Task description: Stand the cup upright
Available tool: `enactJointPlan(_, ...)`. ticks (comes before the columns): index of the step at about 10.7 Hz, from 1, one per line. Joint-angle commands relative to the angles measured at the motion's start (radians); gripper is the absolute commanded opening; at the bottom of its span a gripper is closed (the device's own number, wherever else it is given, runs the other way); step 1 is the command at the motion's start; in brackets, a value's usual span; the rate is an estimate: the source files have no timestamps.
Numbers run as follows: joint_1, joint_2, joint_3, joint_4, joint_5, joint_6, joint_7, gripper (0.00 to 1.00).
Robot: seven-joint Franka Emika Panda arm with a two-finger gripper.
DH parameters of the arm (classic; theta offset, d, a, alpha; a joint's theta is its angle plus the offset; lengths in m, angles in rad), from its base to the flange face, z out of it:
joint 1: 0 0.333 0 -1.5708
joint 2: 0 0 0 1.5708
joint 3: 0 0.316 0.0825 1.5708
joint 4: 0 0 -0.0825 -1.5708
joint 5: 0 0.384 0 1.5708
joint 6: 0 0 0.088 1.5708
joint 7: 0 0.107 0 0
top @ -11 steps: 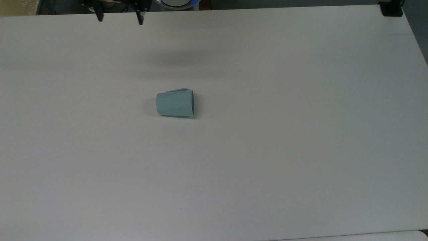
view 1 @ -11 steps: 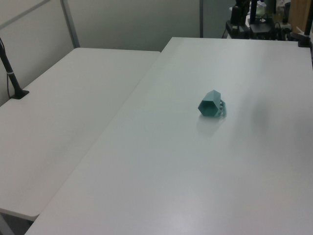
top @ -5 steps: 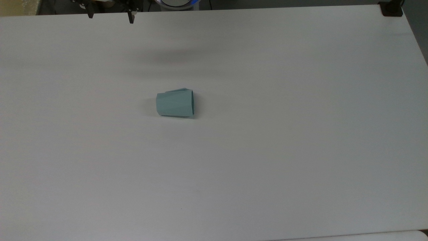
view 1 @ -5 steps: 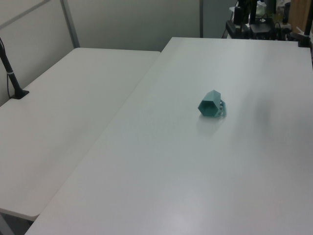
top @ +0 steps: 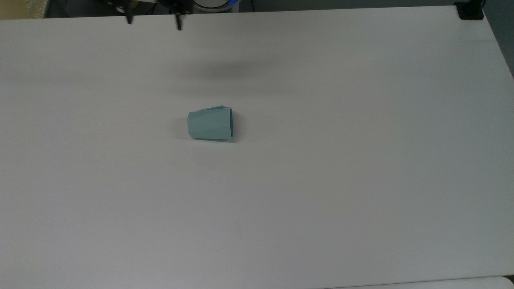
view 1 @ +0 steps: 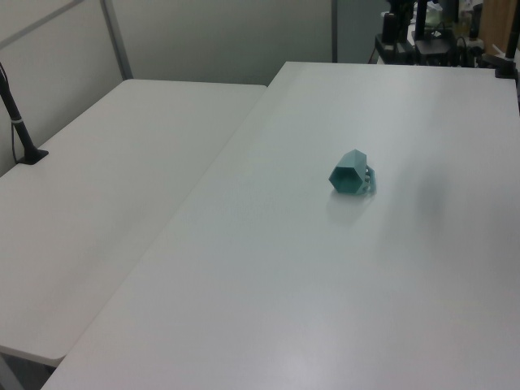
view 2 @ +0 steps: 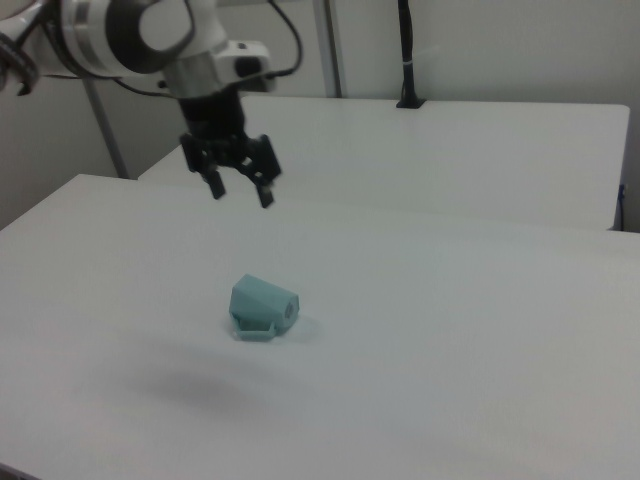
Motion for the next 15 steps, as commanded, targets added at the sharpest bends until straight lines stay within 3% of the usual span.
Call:
enactJointPlan(1,0.182,0.113,-0.002,0.125,-0.104,-0.024,0.209,1.00)
enactJointPlan(3,0.311,0.193,-0.002,0.136,-0.271,-0.024,0.359,1.00)
enactJointPlan(7,0.478,0.334,0.000,0.161,-0.558,-0.036,0.585,1.00)
enactJointPlan(9,0.535,0.399,0.003,0.153,-0.689,-0.079,0.610,1.00)
enactJointPlan(12,0.556,0.485,0.003,0.135,-0.755,-0.085,0.610,1.00)
enactJointPlan(15,0.543,0.558,0.005,0.133,-0.765,-0.075,0.612,1.00)
